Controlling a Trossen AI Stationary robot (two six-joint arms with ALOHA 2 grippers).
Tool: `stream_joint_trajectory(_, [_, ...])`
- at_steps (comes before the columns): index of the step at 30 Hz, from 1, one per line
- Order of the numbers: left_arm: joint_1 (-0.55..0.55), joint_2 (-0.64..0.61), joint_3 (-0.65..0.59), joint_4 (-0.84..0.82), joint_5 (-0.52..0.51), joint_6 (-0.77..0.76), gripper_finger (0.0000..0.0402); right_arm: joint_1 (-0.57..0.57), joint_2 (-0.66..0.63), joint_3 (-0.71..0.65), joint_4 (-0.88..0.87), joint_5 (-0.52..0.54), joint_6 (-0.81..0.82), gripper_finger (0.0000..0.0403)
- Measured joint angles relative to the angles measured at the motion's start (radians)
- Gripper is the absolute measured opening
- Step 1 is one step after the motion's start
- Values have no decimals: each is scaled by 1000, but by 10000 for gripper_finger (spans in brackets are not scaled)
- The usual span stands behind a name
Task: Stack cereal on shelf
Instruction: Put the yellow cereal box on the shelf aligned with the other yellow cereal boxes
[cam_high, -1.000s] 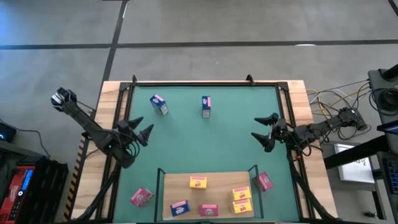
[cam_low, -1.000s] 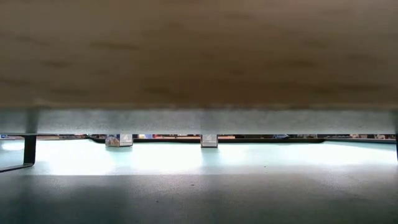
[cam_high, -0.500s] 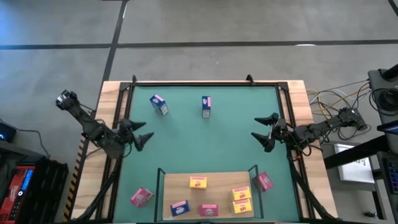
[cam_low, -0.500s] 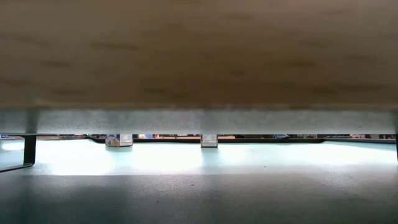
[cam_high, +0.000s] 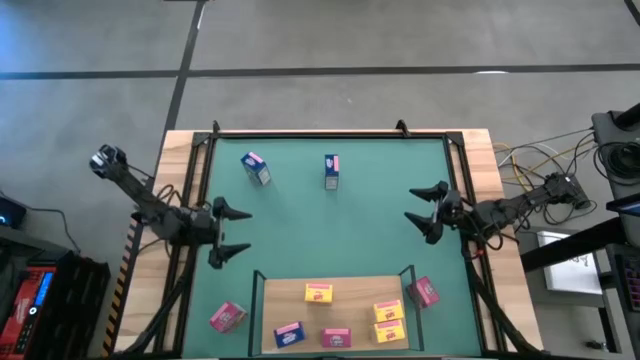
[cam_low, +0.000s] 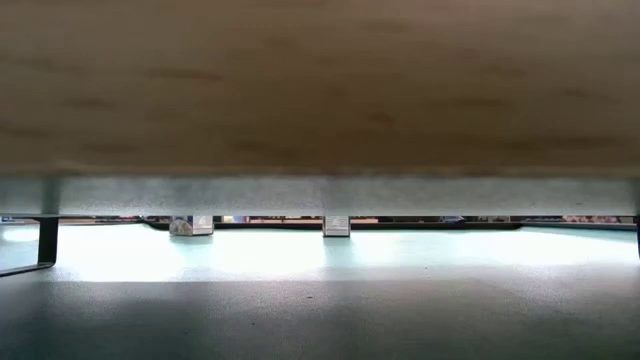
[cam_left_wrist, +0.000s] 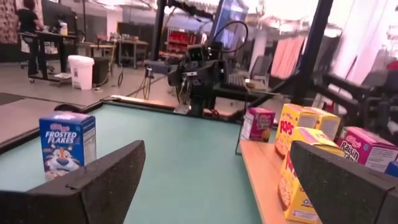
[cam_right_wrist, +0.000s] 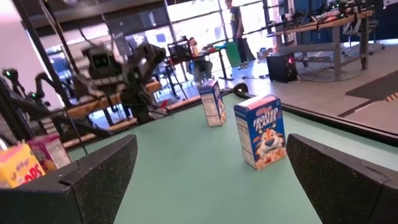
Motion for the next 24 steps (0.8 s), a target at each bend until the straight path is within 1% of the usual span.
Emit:
stream_joint_trajectory(2, [0,-26,-53,71,0,4,384,0,0,0,23,0,0,400])
stream_joint_trajectory(3, [1,-39,-64,81,-1,13,384,0,0,0,33,0,0,400])
stream_joint_trajectory(5, [1,-64,-59,59,0,27,384,0,0,0,53,-1,0,400])
stream_joint_trajectory(7, [1,-82,-54,59,0,72,384,0,0,1,71,-5,21,400])
stream_joint_trajectory(10, [0,-117,-54,64,-19,145,384,0,3,14,64,-19,107,400])
stream_joint_trajectory(13, [1,-135,-53,57,-75,158,384,0,2,38,66,-88,169,400])
stream_joint_trajectory(16, [1,-137,-53,59,-88,159,384,0,4,63,54,-151,174,400])
stream_joint_trajectory(18, [1,-134,-53,57,-88,158,384,0,9,95,18,-157,180,400])
stream_joint_trajectory(21, [1,-125,-53,58,-88,156,384,0,22,156,-89,-154,213,400])
stream_joint_trajectory(24, [1,-115,-53,58,-87,156,384,0,57,218,-190,-107,253,400])
